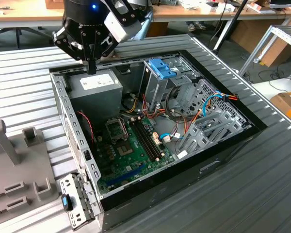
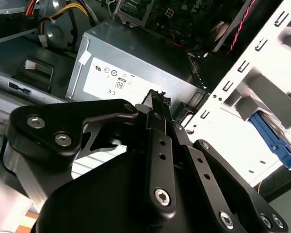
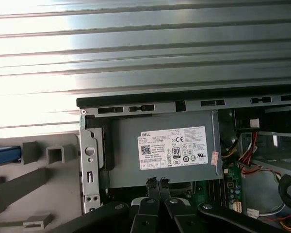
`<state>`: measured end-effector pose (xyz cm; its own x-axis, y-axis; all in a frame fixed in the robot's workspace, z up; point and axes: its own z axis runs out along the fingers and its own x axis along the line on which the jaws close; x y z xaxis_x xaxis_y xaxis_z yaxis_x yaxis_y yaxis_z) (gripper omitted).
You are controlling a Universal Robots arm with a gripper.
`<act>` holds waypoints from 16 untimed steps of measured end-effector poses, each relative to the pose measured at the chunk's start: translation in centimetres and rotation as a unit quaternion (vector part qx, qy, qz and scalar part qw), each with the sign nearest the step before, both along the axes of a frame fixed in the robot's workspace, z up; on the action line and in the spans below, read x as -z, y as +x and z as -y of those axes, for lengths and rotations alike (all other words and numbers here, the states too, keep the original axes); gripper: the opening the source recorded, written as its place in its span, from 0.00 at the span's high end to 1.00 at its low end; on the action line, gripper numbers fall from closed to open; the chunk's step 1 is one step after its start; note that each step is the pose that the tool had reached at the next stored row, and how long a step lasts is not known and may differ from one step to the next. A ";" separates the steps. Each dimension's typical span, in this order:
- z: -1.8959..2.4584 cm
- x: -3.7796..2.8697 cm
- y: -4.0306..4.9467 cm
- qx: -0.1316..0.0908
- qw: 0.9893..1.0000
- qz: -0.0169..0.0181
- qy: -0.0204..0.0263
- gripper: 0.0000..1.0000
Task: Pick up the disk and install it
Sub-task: 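Reach for the disk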
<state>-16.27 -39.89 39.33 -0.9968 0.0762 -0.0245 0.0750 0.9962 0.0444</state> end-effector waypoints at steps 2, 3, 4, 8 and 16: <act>0.00 0.00 -0.46 0.000 1.000 0.000 0.000 0.89; 0.00 0.00 -0.59 0.000 1.000 0.000 0.000 0.89; 0.00 0.00 -0.85 0.000 1.000 0.000 0.000 0.89; 0.00 0.00 -1.75 0.000 1.000 0.000 0.000 0.89; 0.00 0.00 -3.35 0.000 1.000 0.000 0.000 0.89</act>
